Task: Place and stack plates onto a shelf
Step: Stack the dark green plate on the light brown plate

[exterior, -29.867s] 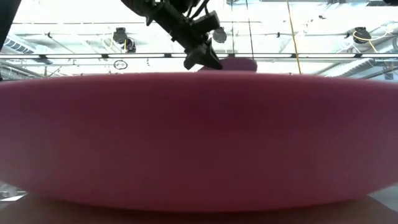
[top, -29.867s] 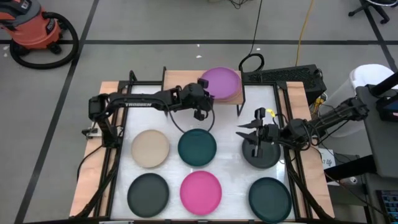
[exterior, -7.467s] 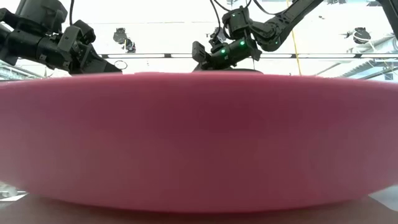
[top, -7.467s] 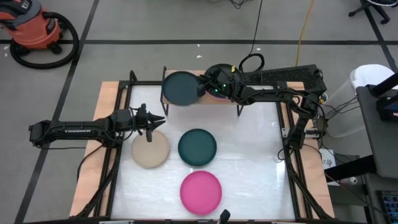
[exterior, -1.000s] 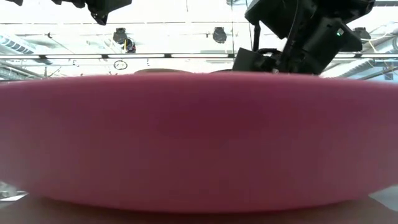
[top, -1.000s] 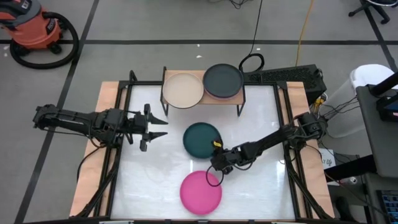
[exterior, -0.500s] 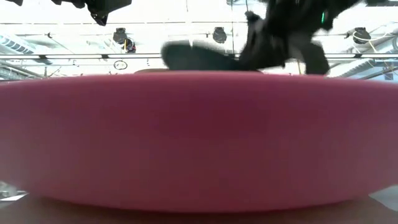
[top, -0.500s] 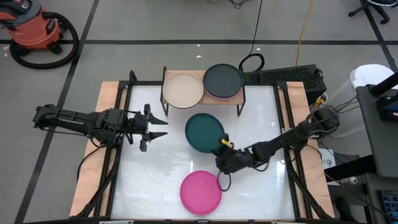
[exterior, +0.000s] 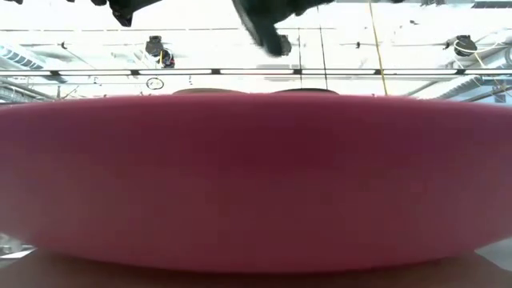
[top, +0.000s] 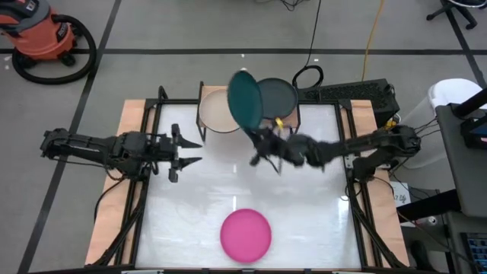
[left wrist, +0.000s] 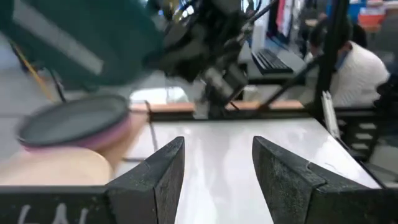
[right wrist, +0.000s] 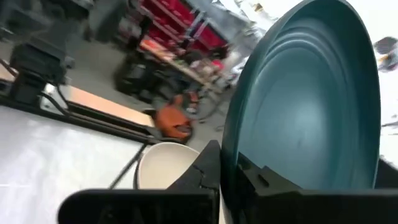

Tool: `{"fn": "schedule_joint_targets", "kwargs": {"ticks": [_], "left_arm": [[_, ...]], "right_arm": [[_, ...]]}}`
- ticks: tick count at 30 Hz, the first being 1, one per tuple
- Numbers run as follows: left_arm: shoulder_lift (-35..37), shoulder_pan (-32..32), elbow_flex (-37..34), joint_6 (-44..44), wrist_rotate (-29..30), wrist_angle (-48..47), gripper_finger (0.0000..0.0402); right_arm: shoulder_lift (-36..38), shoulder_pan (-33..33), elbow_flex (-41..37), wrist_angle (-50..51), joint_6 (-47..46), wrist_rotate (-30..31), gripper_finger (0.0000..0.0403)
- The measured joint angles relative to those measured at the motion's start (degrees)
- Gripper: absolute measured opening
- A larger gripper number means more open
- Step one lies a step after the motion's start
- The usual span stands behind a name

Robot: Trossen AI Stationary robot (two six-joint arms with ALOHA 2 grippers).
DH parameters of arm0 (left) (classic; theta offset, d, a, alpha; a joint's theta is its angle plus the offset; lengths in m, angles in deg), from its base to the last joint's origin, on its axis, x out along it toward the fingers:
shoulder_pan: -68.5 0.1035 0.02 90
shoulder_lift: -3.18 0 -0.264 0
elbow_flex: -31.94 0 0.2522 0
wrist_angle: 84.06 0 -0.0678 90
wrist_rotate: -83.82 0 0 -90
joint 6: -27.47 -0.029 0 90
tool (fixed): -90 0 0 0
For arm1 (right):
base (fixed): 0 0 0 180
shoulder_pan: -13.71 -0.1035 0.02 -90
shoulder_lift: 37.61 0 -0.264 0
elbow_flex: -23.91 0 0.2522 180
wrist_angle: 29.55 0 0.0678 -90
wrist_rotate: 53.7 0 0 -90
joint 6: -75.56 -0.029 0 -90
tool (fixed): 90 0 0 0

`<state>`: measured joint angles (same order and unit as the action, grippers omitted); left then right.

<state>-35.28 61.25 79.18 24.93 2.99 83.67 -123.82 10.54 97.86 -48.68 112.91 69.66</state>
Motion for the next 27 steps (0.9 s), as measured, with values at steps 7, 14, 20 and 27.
{"fn": "schedule_joint_targets", "kwargs": {"ticks": [7, 14, 20, 27], "left_arm": [[3.91, 0.26, -1.15, -2.98, 3.39, -1.32, 0.0193], [4.01, 0.26, -3.90, 0.24, 3.39, -1.40, 0.0193], [3.98, 0.24, -6.18, 1.30, 3.39, -0.88, 0.0193], [3.98, 0.24, -6.47, 1.39, 3.35, -0.92, 0.0193]], "right_arm": [[-6.44, 9.31, 9.47, 3.57, -4.33, -13.04, 0.0001], [-14.19, 11.52, 14.55, 11.46, -8.01, -23.42, 0.0000], [-17.22, 11.39, 14.75, 11.96, -6.78, -16.36, 0.0013], [-17.47, 11.28, 14.75, 11.73, -6.75, -13.99, 0.0060]]}}
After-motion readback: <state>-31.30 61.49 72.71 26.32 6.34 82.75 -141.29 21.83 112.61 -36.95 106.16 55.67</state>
